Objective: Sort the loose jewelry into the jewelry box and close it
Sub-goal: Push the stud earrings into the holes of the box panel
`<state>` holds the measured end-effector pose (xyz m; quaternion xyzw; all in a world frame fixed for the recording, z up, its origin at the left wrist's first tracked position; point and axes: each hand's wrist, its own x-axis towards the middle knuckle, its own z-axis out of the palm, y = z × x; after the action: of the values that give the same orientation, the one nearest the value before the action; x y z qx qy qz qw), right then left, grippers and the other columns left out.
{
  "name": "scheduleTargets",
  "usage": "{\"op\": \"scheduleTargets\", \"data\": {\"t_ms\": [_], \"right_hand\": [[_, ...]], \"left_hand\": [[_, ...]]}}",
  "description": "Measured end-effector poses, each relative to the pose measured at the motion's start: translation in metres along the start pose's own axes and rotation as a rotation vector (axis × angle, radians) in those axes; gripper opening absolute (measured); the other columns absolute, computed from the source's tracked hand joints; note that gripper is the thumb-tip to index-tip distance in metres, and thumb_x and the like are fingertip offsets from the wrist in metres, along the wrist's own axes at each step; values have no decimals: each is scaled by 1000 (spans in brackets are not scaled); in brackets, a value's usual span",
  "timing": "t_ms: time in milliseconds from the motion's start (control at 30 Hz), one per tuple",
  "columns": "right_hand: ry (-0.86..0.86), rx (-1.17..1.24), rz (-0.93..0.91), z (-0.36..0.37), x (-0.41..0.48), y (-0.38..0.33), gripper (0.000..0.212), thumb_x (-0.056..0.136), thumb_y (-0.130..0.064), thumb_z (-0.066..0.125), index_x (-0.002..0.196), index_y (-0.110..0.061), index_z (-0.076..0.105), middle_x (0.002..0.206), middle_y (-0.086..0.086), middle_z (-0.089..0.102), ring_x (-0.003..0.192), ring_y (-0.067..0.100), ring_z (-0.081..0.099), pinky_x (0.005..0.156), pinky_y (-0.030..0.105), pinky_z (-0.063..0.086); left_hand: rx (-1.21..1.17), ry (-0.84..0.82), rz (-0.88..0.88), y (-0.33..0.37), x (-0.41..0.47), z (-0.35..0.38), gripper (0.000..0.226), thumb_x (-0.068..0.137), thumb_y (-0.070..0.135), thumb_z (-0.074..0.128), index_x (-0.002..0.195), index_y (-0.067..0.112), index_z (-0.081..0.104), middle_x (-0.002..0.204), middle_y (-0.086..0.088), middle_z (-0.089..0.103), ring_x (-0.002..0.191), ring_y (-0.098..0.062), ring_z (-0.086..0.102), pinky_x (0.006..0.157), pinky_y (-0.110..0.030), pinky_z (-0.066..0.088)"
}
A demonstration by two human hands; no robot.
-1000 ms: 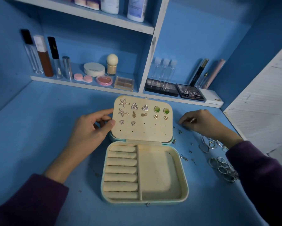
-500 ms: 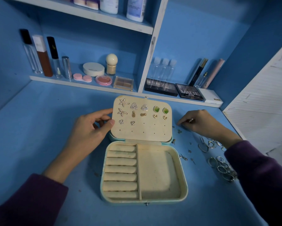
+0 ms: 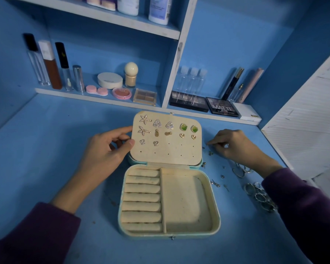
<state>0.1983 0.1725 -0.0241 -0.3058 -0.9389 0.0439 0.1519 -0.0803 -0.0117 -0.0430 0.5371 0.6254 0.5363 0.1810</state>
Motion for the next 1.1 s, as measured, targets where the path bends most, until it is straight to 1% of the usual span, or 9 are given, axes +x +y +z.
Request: {"op": "scheduleTargets", "data": {"t_ms": [100, 167, 333, 433, 567, 700, 867, 1000, 1100], "right_hand": [[-5, 4, 0, 0, 0, 2, 27, 70, 12, 68, 84, -10, 77, 72, 2, 68, 69, -1, 47, 65, 4, 38], [-2, 8, 16, 0, 1, 3, 26, 71, 10, 68, 85, -10, 77, 72, 1, 68, 65, 1, 48, 66, -2, 36], [14, 48, 81, -3, 1, -3, 20, 77, 2, 68, 88, -12, 76, 74, -9, 64, 61, 5, 53, 68, 17, 46], [-11, 80, 90, -4, 2, -5, 13, 78, -2, 70, 84, -13, 75, 75, -6, 66, 63, 7, 57, 69, 23, 50], [-43, 97, 106, -4, 4, -7, 12, 78, -5, 71, 80, -16, 73, 74, -5, 66, 65, 2, 58, 65, 17, 48], [-49, 80, 109, -3, 6, -7, 11, 77, -6, 71, 80, -16, 73, 76, -4, 67, 66, 8, 60, 68, 22, 51], [-74, 81, 162, -2, 10, -9, 10, 79, -7, 69, 77, -17, 70, 74, -10, 63, 67, 2, 57, 69, 25, 51], [-92, 90, 204, -2, 12, -10, 14, 79, -8, 67, 74, -21, 66, 72, -14, 60, 66, 0, 55, 64, 13, 44], [-135, 88, 217, -2, 15, -12, 10, 81, -8, 67, 77, -17, 67, 75, -9, 61, 66, 1, 55, 62, 12, 43]], "left_hand": [[-5, 0, -3, 1, 0, 0, 45, 86, 6, 65, 104, 46, 56, 75, 35, 65, 82, -11, 58, 64, -6, 41], [-13, -4, -2, 2, -1, 0, 45, 86, 6, 65, 103, 46, 56, 77, 33, 66, 81, -11, 58, 64, -6, 41], [-23, -7, -9, 1, 0, 0, 44, 86, 6, 64, 104, 45, 57, 78, 31, 67, 79, -11, 59, 64, -7, 41], [-22, -6, -8, 1, 0, 1, 44, 86, 6, 64, 105, 44, 57, 77, 32, 67, 79, -10, 58, 63, -7, 41], [-20, 5, -2, 0, 0, 1, 44, 86, 5, 65, 104, 45, 58, 76, 31, 67, 73, -6, 57, 62, -6, 40], [-21, 13, -8, -1, 0, 1, 42, 86, 4, 65, 108, 39, 59, 72, 30, 66, 70, -2, 55, 62, -6, 40], [-19, 12, -8, 0, 0, 1, 41, 86, 4, 65, 109, 38, 59, 79, 29, 67, 71, -3, 56, 62, -6, 40], [-15, 4, -9, 1, 0, 1, 43, 86, 5, 65, 106, 42, 58, 79, 29, 67, 79, -12, 59, 63, -7, 41], [-14, 10, -15, 1, 0, 1, 45, 86, 5, 65, 100, 47, 57, 75, 31, 66, 76, -9, 58, 63, -7, 41]]}}
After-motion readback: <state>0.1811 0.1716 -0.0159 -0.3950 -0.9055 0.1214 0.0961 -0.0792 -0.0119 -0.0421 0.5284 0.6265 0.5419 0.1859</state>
